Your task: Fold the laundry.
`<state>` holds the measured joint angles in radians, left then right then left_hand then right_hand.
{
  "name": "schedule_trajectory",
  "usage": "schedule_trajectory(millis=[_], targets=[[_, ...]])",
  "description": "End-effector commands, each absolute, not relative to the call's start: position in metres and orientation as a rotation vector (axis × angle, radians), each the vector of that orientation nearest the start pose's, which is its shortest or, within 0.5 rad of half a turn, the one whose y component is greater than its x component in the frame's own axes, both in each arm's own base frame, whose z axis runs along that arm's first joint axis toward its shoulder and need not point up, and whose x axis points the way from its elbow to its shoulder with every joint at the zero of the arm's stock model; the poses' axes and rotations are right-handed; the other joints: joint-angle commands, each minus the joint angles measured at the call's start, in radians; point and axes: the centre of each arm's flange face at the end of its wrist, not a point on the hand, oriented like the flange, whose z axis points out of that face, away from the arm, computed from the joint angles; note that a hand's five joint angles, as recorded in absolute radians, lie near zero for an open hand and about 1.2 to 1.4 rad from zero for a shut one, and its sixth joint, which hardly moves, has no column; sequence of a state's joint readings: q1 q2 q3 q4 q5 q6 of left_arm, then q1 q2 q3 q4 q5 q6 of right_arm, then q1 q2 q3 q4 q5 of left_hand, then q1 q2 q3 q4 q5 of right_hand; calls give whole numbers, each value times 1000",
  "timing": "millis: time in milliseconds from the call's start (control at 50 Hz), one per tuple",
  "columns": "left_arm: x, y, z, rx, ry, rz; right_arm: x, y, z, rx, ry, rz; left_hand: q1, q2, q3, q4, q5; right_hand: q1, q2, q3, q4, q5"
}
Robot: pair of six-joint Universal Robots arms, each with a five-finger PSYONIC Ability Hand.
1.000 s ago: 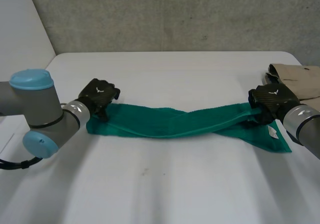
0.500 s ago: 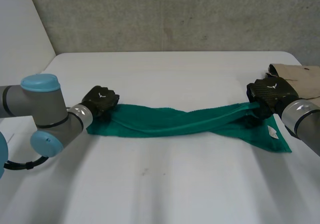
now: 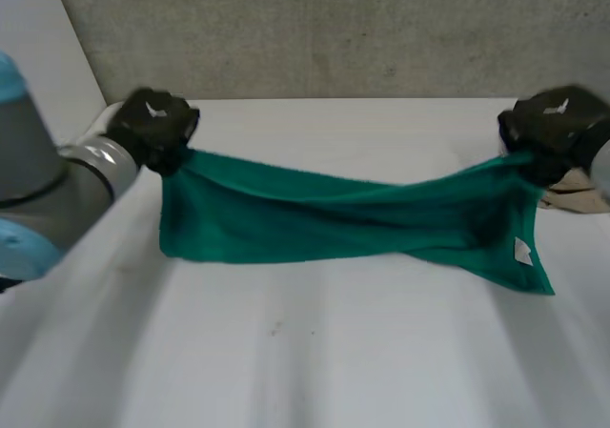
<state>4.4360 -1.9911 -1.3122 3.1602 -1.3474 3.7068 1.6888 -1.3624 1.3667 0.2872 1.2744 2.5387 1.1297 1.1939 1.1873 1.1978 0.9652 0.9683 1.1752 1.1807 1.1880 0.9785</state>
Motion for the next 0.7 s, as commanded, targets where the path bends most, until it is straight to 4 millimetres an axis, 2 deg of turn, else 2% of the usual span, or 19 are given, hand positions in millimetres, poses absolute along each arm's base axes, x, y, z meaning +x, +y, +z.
schedule_trajectory(millis=[20,120,180,240,260,300,320,340,380,400,420,440,480,520,540,600,620,640,700], targets=[[-231,-274,306,1079,2057,-2136,188,-258,330,-1415,2261,-1934,267,202,209,198,256,428,221,216,208,243],[-226,-259,282,1124,2191,-2002,186,-247,300,-1599,2362,-1649,267,202,209,198,256,428,221,216,208,243],[-228,-259,265,1146,2250,-1938,187,-253,273,-1689,2380,-1494,267,202,209,198,256,428,221,216,208,243],[-231,-274,233,1159,2335,-1841,190,-272,247,-1662,2401,-1439,267,202,209,198,256,428,221,216,208,243],[-233,-286,218,1157,2355,-1814,191,-277,241,-1643,2405,-1446,267,202,209,198,256,428,221,216,208,243],[-236,-301,208,1151,2345,-1823,193,-291,232,-1594,2414,-1490,267,202,209,198,256,428,221,216,208,243],[-238,-309,206,1139,2330,-1838,194,-306,228,-1542,2427,-1557,267,202,209,198,256,428,221,216,208,243],[-242,-326,203,1115,2292,-1875,194,-314,226,-1516,2433,-1599,267,202,209,198,256,428,221,216,208,243],[-248,-341,206,1088,2235,-1929,195,-332,228,-1455,2438,-1707,267,202,209,198,256,428,221,216,208,243],[-250,-350,209,1065,2197,-1963,198,-347,235,-1399,2424,-1835,267,202,209,198,256,428,221,216,208,243],[-256,-368,221,1009,2099,-2056,201,-355,241,-1370,2405,-1910,267,202,209,198,256,428,221,216,208,243],[-258,-375,229,982,2053,-2104,205,-361,248,-1345,2373,-1987,267,202,209,198,256,428,221,216,208,243],[-263,-388,251,919,1925,-2227,221,-375,278,-1256,2223,-2238,267,202,209,198,256,428,221,216,208,243],[-268,-402,291,809,1709,-2426,228,-382,304,-1177,2102,-2413,267,202,209,198,256,428,221,216,208,243],[-270,-404,301,781,1659,-2478,234,-387,331,-1078,1959,-2571,267,202,209,198,256,428,221,216,208,243],[-273,-408,340,639,1445,-2680,239,-391,369,-925,1738,-2769,267,202,209,198,256,428,221,216,208,243],[-272,-407,349,602,1399,-2719,236,-392,393,-819,1601,-2882,267,202,209,198,256,428,221,216,208,243],[-267,-402,372,522,1300,-2787,236,-390,405,-770,1534,-2927,267,202,209,198,256,428,221,216,208,243],[-261,-391,403,433,1192,-2859,233,-381,437,-663,1345,-3041,267,202,209,198,256,428,221,216,208,243]])
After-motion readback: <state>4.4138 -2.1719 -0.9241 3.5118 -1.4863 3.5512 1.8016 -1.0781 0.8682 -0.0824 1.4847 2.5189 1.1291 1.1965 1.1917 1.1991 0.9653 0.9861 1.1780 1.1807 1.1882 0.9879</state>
